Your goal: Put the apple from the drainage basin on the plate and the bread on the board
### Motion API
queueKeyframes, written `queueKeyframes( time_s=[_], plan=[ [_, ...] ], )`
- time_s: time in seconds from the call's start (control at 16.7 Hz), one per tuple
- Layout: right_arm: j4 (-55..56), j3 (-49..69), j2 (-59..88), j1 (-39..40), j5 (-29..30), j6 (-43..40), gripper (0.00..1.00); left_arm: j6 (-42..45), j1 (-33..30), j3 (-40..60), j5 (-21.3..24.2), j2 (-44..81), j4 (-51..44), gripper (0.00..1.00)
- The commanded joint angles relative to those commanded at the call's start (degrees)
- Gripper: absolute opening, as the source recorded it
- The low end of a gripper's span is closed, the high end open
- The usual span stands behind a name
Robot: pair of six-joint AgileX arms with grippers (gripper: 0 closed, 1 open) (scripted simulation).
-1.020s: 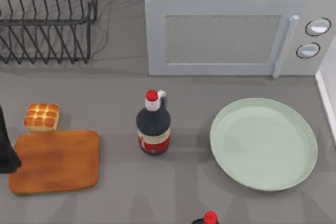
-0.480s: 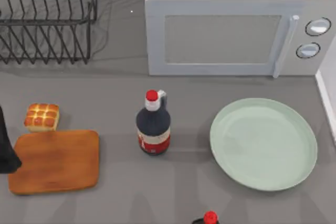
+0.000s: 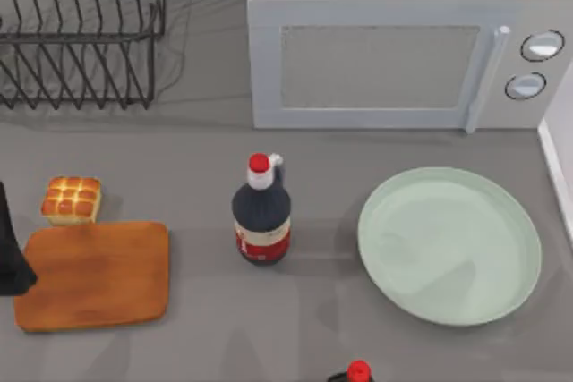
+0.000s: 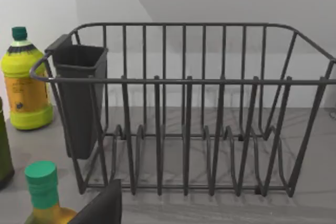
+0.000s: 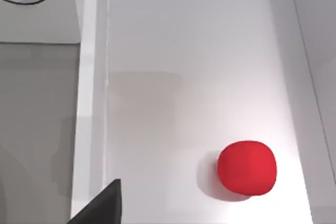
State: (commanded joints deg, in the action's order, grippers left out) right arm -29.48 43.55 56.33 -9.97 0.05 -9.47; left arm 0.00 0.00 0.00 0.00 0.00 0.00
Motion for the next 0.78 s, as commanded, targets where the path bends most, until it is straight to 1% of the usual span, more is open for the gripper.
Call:
queueKeyframes(
  time_s=[0.3, 0.48, 0.66, 0.78],
  plan=[
    [-14.43, 21.45, 30.48, -4.88, 0.03, -4.63, 1.00, 0.00, 0.00, 0.00, 0.00, 0.00, 0.00, 1.00],
    [-21.58, 32.07, 45.67, -7.30, 0.04, -6.93, 1.00, 0.00, 0.00, 0.00, 0.00, 0.00, 0.00, 1.00],
    [-26.77, 39.75, 56.36, -9.05, 0.05, -8.60, 1.00, 0.00, 0.00, 0.00, 0.00, 0.00, 0.00, 1.00],
    [-28.86, 42.83, 60.46, -9.76, 0.05, -9.27, 1.00, 0.00, 0.00, 0.00, 0.00, 0.00, 0.00, 1.00]
  ],
)
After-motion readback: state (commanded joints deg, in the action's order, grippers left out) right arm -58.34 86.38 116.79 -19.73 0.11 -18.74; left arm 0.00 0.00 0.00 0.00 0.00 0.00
